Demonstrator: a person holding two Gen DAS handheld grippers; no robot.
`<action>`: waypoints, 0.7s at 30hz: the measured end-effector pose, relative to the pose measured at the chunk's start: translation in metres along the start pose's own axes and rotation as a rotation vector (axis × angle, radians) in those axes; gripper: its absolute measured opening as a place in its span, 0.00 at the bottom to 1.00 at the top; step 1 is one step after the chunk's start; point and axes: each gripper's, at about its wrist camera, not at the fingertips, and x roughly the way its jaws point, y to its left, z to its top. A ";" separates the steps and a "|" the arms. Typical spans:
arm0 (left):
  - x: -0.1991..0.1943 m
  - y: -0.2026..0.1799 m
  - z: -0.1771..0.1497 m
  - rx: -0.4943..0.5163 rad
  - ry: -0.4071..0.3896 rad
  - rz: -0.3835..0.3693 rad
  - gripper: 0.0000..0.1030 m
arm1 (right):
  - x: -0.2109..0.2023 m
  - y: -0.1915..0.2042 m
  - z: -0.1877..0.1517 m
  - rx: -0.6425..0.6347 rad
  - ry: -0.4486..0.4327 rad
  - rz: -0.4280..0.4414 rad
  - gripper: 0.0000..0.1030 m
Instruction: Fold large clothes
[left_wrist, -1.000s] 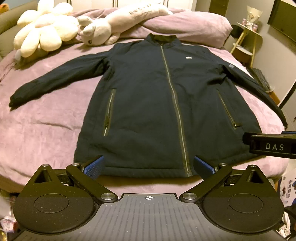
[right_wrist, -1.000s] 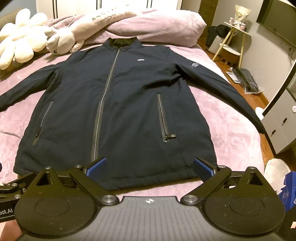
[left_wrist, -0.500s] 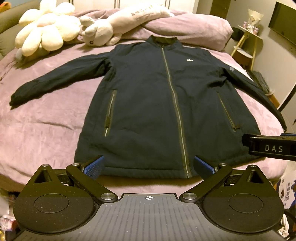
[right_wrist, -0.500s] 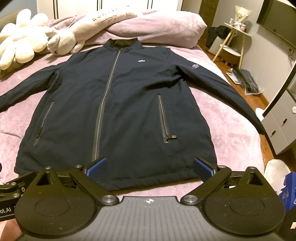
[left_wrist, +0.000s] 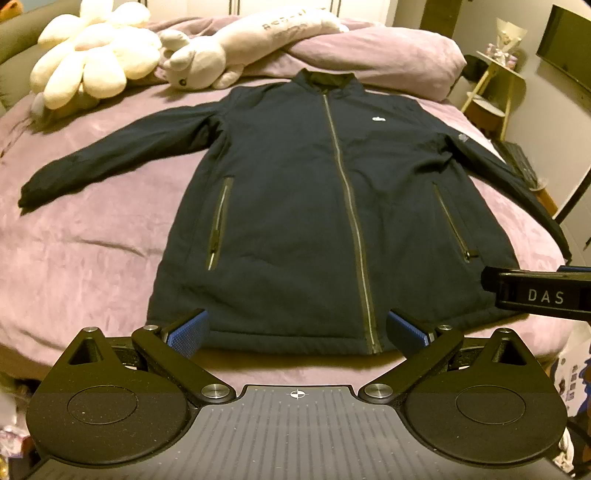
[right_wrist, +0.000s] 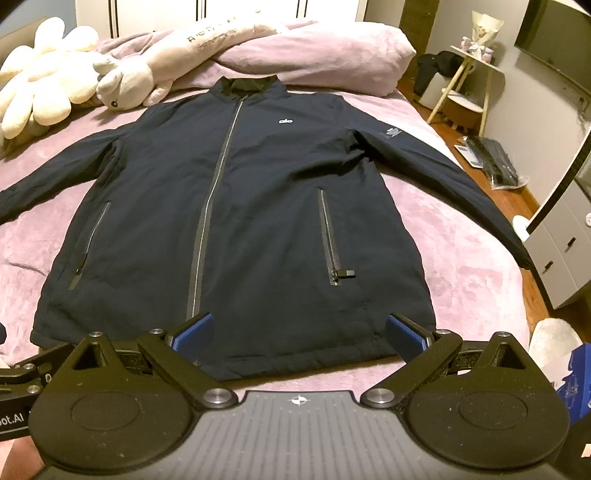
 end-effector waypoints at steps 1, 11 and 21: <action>0.000 0.000 0.000 -0.001 0.000 0.000 1.00 | 0.000 0.000 0.000 -0.001 0.000 0.000 0.96; 0.000 -0.001 0.001 -0.006 0.006 -0.002 1.00 | 0.001 -0.001 0.000 0.001 0.002 0.004 0.96; 0.002 -0.001 0.000 -0.007 0.010 -0.001 1.00 | 0.004 0.000 0.001 0.002 0.008 0.010 0.96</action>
